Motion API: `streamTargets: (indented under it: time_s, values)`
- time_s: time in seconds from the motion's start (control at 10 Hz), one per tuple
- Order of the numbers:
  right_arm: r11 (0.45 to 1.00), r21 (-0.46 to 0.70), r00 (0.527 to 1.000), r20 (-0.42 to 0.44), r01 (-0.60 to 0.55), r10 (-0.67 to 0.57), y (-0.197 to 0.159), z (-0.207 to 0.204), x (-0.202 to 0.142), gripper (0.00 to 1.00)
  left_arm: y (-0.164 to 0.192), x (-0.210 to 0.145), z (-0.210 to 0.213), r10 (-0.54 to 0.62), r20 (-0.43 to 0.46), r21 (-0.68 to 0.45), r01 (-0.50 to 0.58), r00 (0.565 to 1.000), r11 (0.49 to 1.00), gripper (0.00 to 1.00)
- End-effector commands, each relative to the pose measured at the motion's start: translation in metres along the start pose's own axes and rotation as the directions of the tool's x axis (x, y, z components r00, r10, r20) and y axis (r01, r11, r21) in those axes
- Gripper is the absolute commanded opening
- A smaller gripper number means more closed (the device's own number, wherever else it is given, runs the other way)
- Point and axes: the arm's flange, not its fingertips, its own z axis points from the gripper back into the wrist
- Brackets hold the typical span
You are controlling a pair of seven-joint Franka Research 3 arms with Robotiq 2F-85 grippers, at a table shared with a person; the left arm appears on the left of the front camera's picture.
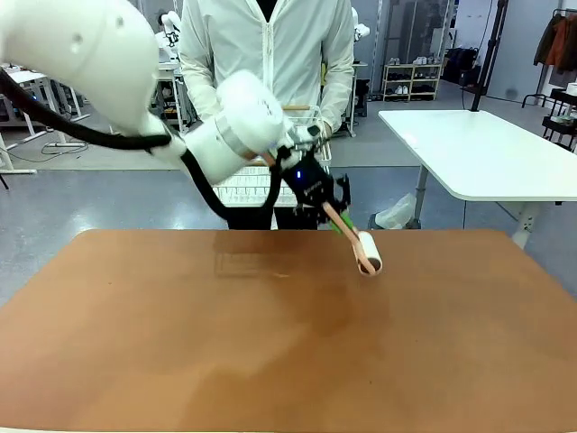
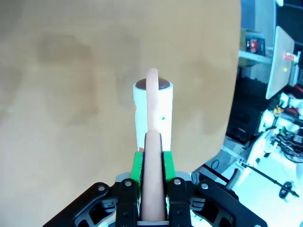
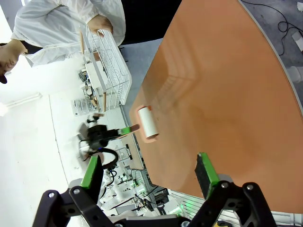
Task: Clean the table.
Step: Clean the table with the Lint Roller when the human lifts the Dish drying rack.
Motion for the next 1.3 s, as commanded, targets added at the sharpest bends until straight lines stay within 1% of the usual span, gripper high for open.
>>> streamTargets:
  time_s: [0.0, 0.1, 0.2, 0.3, 0.4, 0.5, 0.6, 0.7, 0.8, 0.9, 1.0, 1.1, 1.2]
  values:
    - [1.000, 0.012, 1.000, 0.000, 0.016, -0.016, 0.005, 0.002, -0.003, 1.00, -0.011, -0.027, 0.074, -0.087, 0.119, 0.080, 0.078, 0.989, 0.994, 0.21]
    - [1.000, 0.012, 1.000, 0.000, 0.016, -0.016, 0.005, 0.002, -0.003, 1.00, 0.007, -0.031, 0.111, -0.102, 0.146, 0.138, 0.082, 0.984, 0.987, 0.21]
    - [1.000, 0.012, 1.000, 0.000, 0.016, -0.016, 0.005, 0.002, -0.003, 1.00, 0.036, -0.041, 0.150, -0.235, 0.044, 0.208, 0.221, 0.971, 0.953, 0.21]
    - [1.000, 0.012, 1.000, 0.000, 0.016, -0.016, 0.005, 0.002, -0.003, 1.00, 0.070, -0.055, 0.206, -0.333, 0.014, 0.294, 0.315, 0.943, 0.903, 0.21]
    - [1.000, 0.012, 1.000, 0.000, 0.016, -0.016, 0.005, 0.002, -0.003, 1.00, 0.102, -0.064, 0.253, -0.335, 0.038, 0.358, 0.300, 0.942, 0.884, 0.21]
    - [1.000, 0.012, 1.000, 0.000, 0.016, -0.016, 0.005, 0.002, -0.003, 1.00, 0.130, -0.069, 0.288, -0.279, 0.075, 0.377, 0.232, 0.957, 0.897, 0.21]
    - [1.000, 0.012, 1.000, 0.000, 0.016, -0.016, 0.005, 0.002, -0.003, 1.00, 0.161, -0.082, 0.321, -0.279, 0.076, 0.471, 0.212, 0.957, 0.856, 0.21]
    - [1.000, 0.012, 1.000, 0.000, 0.016, -0.016, 0.005, 0.002, -0.003, 1.00, 0.182, -0.090, 0.339, -0.244, 0.072, 0.529, 0.170, 0.967, 0.831, 0.21]
    - [1.000, 0.012, 1.000, 0.000, 0.016, -0.016, 0.005, 0.002, -0.003, 1.00, 0.201, -0.096, 0.355, -0.181, 0.101, 0.538, 0.100, 0.978, 0.837, 0.21]
    - [1.000, 0.012, 1.000, 0.000, 0.016, -0.016, 0.005, 0.002, -0.003, 1.00, 0.213, -0.102, 0.365, -0.159, 0.127, 0.515, 0.072, 0.979, 0.854, 0.21]
    - [1.000, 0.012, 1.000, 0.000, 0.016, -0.016, 0.005, 0.002, -0.003, 1.00, 0.218, -0.105, 0.357, -0.218, 0.102, 0.496, 0.140, 0.971, 0.857, 0.21]
    - [1.000, 0.012, 1.000, 0.000, 0.016, -0.016, 0.005, 0.002, -0.003, 1.00, 0.219, -0.095, 0.376, -0.200, 0.112, 0.526, 0.113, 0.973, 0.843, 0.21]
    - [1.000, 0.012, 1.000, 0.000, 0.016, -0.016, 0.005, 0.002, -0.003, 1.00, 0.219, -0.095, 0.376, -0.200, 0.112, 0.526, 0.113, 0.973, 0.843, 0.21]
